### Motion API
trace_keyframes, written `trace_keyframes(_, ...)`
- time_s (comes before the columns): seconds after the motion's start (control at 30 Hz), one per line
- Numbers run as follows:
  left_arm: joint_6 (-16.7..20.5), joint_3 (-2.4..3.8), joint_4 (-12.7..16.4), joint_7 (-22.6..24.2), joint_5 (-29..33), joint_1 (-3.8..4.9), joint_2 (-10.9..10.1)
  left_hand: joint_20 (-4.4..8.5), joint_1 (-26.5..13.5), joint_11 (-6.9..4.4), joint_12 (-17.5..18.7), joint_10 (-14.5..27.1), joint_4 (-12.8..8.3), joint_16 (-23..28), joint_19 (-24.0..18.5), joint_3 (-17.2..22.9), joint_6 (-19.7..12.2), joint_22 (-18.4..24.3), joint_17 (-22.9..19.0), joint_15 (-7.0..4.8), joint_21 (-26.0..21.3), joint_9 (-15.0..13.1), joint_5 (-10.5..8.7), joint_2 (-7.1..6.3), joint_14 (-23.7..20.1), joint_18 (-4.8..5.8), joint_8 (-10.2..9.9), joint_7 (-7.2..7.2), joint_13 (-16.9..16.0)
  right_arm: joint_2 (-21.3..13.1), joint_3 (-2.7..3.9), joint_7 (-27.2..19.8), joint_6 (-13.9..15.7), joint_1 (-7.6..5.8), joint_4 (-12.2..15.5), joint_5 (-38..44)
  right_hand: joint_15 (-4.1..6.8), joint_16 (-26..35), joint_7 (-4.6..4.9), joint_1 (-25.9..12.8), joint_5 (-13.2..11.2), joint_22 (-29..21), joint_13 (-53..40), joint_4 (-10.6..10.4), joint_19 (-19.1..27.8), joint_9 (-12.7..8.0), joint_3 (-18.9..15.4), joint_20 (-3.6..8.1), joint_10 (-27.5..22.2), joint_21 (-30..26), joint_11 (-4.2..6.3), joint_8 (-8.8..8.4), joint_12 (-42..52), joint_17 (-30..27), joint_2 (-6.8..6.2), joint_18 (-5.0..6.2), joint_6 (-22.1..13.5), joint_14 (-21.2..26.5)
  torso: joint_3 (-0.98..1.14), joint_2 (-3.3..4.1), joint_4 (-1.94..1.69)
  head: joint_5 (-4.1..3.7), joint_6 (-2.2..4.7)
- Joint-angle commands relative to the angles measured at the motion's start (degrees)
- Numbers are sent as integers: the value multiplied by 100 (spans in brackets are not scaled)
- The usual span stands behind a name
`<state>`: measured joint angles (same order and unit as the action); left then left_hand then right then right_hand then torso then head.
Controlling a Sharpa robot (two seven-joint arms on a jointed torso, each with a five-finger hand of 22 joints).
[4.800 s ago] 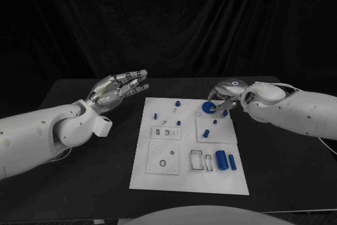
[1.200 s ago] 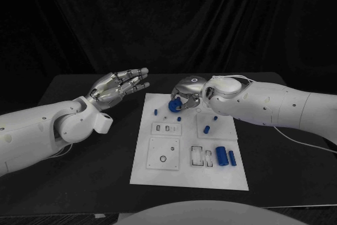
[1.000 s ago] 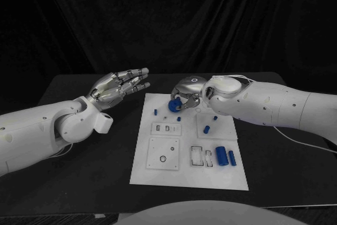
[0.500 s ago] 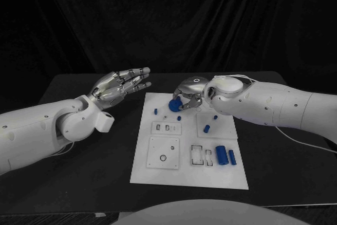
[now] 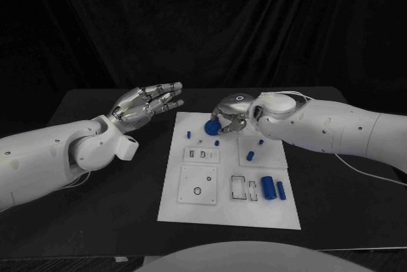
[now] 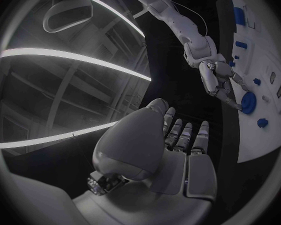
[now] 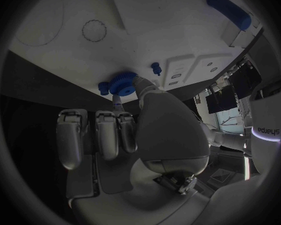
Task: Assemble the parts on the task board
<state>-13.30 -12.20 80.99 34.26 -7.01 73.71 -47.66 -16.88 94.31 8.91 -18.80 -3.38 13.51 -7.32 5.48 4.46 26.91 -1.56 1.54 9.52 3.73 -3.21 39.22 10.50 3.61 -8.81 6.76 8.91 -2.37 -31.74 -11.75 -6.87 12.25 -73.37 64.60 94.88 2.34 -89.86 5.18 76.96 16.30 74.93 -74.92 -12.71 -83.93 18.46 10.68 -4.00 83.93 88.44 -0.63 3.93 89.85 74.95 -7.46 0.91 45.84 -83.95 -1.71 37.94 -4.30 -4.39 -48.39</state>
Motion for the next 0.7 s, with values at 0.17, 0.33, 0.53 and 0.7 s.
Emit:
trace_keyframes(0.17,-78,6,15,35,23,-10,0,11,-16,5,20,49,8,-14,-33,31,-25,8,5,41,-26,6,24,-56,-7,82,7,62,2,-68,0,21,-42,21,35,33,25,-14,-50,-53,-41,1434,-1508,61,-469,7,-9,5,607,-21,40,132,15,1505,59,-35,288,-605,2,-1,-3,8,-12)
trace_keyframes(0.33,-76,6,22,29,23,-11,-12,10,-20,7,20,52,8,-15,-31,47,-26,7,5,41,-25,6,22,-56,-9,83,8,64,3,-119,0,7,3,23,50,33,36,-14,-57,-74,-52,1429,-1508,66,-460,22,-13,17,607,-33,50,195,15,1505,76,-32,450,-605,1,-1,2,18,-9)
trace_keyframes(0.53,-73,6,25,22,23,-12,-27,10,-21,8,19,52,8,-17,-29,52,-13,6,5,41,-24,4,22,-55,-9,84,12,65,2,-205,0,-29,105,24,78,33,45,-14,-68,-88,-81,1425,-1508,75,-451,62,-18,27,607,-43,59,276,15,1505,91,-28,630,-605,-5,1,4,30,-2)
trace_keyframes(0.7,-78,6,20,19,23,-14,-29,10,-21,8,19,52,8,-17,-29,52,-13,6,5,41,-24,4,22,-55,-9,84,12,65,2,-303,0,-70,216,25,124,33,66,-14,-97,-86,-163,1419,-1508,116,-440,209,-40,48,607,-58,85,471,15,1505,122,-24,911,-605,-1,-1,0,29,8)
